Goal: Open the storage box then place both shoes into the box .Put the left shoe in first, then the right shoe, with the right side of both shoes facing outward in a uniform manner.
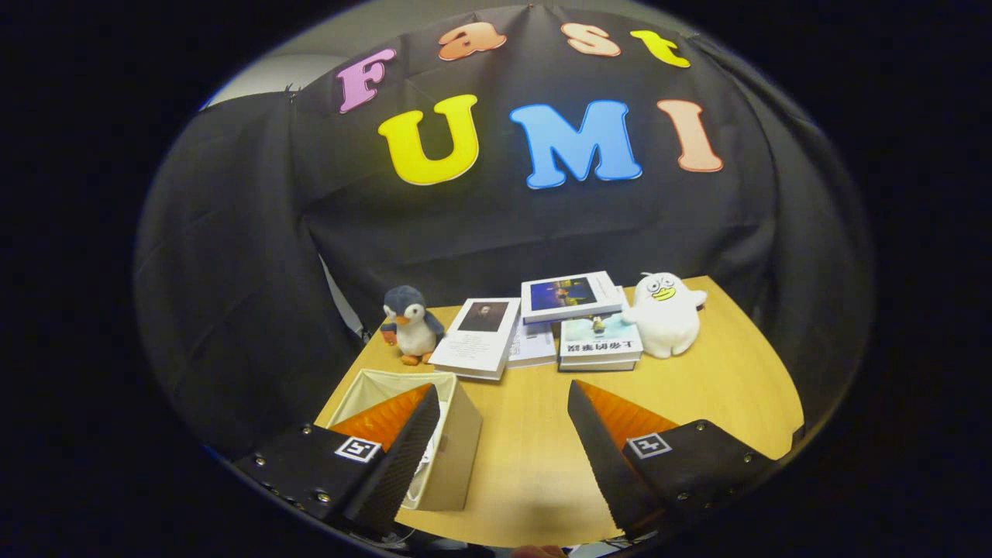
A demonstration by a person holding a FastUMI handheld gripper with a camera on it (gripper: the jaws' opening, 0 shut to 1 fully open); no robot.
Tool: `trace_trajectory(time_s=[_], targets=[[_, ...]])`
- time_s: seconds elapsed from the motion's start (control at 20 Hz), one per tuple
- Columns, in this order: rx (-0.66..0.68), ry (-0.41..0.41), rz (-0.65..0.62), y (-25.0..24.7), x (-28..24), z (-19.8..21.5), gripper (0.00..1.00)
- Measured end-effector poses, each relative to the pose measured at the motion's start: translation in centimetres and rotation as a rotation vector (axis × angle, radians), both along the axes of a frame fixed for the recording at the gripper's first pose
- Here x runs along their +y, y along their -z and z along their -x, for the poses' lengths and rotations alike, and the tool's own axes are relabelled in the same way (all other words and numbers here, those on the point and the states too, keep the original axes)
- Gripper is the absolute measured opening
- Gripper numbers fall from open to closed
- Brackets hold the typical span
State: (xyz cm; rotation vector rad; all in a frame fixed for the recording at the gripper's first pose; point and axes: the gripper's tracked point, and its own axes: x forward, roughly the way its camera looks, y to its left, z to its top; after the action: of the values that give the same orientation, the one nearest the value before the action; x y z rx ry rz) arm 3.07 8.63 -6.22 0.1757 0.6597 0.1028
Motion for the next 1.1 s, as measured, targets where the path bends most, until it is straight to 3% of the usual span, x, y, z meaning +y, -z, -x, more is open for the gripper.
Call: trace_trajectory(time_s=[0.6,1.1], targets=[[-0.283,0.085,0.180,-4.7,-11.3,2.3,0.99],[-0.399,0.127,0.178,-6.6,-12.8,3.3,0.99]])
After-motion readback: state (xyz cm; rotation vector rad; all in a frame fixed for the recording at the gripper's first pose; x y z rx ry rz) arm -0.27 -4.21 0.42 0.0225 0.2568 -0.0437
